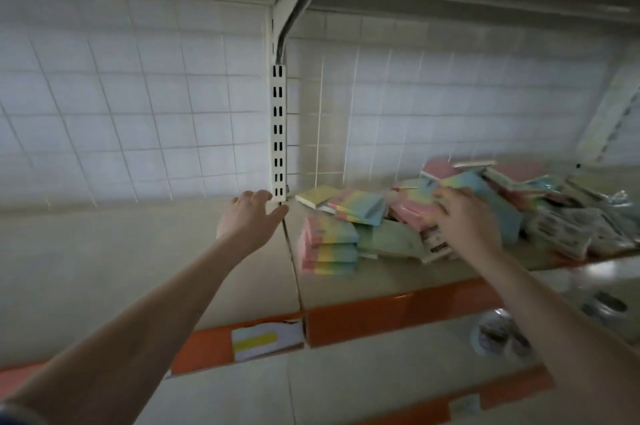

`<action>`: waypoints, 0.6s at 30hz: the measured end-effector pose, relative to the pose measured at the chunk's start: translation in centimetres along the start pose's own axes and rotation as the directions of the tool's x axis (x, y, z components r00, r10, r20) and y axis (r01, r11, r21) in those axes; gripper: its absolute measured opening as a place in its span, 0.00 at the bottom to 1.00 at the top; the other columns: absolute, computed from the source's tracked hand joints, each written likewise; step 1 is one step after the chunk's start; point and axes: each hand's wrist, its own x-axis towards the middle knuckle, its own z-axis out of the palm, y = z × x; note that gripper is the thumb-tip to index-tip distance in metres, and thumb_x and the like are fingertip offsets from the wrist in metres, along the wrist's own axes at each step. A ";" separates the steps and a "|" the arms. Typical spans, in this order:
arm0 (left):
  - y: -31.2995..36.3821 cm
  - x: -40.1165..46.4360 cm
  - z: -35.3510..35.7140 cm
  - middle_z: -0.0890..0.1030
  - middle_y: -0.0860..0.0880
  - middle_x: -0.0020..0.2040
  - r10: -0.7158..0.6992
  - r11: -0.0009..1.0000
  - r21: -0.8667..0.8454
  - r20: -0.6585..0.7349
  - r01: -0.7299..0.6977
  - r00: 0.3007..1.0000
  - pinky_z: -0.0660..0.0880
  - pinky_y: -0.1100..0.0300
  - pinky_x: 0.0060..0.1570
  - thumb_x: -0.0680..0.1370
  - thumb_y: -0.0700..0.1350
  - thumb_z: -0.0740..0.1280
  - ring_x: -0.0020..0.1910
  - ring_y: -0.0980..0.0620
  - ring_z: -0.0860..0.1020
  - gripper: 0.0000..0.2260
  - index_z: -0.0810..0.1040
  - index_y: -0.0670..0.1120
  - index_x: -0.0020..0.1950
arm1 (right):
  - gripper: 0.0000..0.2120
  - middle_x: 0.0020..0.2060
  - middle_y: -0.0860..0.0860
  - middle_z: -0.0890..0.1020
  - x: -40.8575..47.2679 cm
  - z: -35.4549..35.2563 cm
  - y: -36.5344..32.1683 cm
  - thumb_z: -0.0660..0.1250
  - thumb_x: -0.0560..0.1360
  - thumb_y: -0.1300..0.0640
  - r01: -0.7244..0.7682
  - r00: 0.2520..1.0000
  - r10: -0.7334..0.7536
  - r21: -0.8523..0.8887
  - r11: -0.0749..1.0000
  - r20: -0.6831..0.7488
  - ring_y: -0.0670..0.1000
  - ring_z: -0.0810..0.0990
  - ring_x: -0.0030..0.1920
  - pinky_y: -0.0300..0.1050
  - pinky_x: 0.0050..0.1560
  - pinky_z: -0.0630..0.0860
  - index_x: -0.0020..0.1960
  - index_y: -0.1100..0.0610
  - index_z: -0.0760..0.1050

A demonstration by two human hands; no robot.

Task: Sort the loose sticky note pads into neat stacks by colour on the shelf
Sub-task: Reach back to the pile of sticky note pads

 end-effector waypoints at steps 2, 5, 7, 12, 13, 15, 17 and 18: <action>3.4 0.2 1.9 0.70 0.43 0.69 0.011 1.000 -0.011 0.020 -0.011 1.000 0.67 0.49 0.62 0.79 0.57 0.59 0.67 0.44 0.67 0.23 0.68 0.46 0.70 | 0.13 0.51 0.59 0.79 1.1 -0.5 3.2 0.62 0.78 0.56 -0.014 1.000 0.013 0.028 1.000 0.017 0.60 0.76 0.51 0.49 0.47 0.72 0.59 0.59 0.76; 7.8 0.7 3.9 0.70 0.44 0.69 0.030 0.999 -0.015 0.023 -0.029 0.999 0.66 0.49 0.63 0.79 0.57 0.59 0.67 0.44 0.68 0.24 0.68 0.46 0.70 | 0.13 0.52 0.59 0.80 2.6 -0.7 7.3 0.62 0.78 0.56 -0.003 0.999 0.002 0.020 1.000 0.034 0.59 0.77 0.52 0.48 0.47 0.72 0.58 0.60 0.77; 9.9 1.0 4.7 0.71 0.43 0.68 0.027 1.000 0.004 0.024 -0.027 0.999 0.66 0.50 0.64 0.79 0.57 0.59 0.67 0.44 0.67 0.23 0.68 0.46 0.70 | 0.13 0.54 0.59 0.80 3.3 -0.8 9.3 0.62 0.78 0.56 -0.004 0.999 0.002 0.038 0.999 0.039 0.59 0.77 0.54 0.49 0.50 0.73 0.59 0.61 0.77; 12.7 1.8 6.2 0.69 0.43 0.69 0.006 0.995 0.102 0.068 -0.013 0.998 0.65 0.50 0.63 0.80 0.57 0.57 0.67 0.42 0.67 0.23 0.68 0.47 0.70 | 0.14 0.54 0.57 0.80 3.9 0.1 11.8 0.63 0.78 0.55 0.001 0.999 -0.004 0.072 0.997 0.037 0.58 0.77 0.53 0.50 0.50 0.73 0.60 0.60 0.76; 13.1 1.9 6.4 0.69 0.43 0.69 -0.003 0.993 0.117 0.080 -0.007 0.997 0.65 0.50 0.63 0.80 0.57 0.57 0.67 0.42 0.66 0.23 0.67 0.47 0.71 | 0.14 0.53 0.57 0.80 4.0 0.4 12.1 0.62 0.78 0.55 0.006 0.999 -0.009 0.092 0.996 0.039 0.58 0.78 0.51 0.50 0.49 0.73 0.61 0.60 0.75; 13.7 2.3 6.6 0.69 0.42 0.69 -0.012 0.990 0.139 0.099 -0.002 0.995 0.65 0.50 0.62 0.80 0.56 0.56 0.67 0.42 0.66 0.22 0.67 0.46 0.71 | 0.14 0.50 0.56 0.80 4.2 0.9 12.4 0.62 0.78 0.54 0.007 0.999 -0.012 0.118 0.993 0.045 0.56 0.78 0.48 0.49 0.47 0.74 0.59 0.60 0.76; 13.7 2.8 7.0 0.71 0.41 0.66 -0.033 0.989 0.147 0.115 0.016 0.993 0.66 0.50 0.59 0.80 0.54 0.56 0.64 0.41 0.68 0.20 0.69 0.45 0.68 | 0.13 0.47 0.56 0.80 4.7 1.2 12.2 0.62 0.78 0.52 0.008 0.999 -0.012 0.102 0.995 0.036 0.55 0.78 0.46 0.48 0.44 0.74 0.56 0.60 0.77; 13.6 3.2 7.3 0.72 0.41 0.64 -0.049 0.988 0.152 0.118 0.031 0.992 0.67 0.49 0.58 0.80 0.55 0.55 0.62 0.41 0.69 0.20 0.70 0.45 0.66 | 0.13 0.46 0.56 0.80 5.0 1.2 12.0 0.62 0.78 0.51 0.009 0.999 -0.012 0.092 0.996 0.030 0.54 0.77 0.45 0.47 0.42 0.73 0.55 0.59 0.77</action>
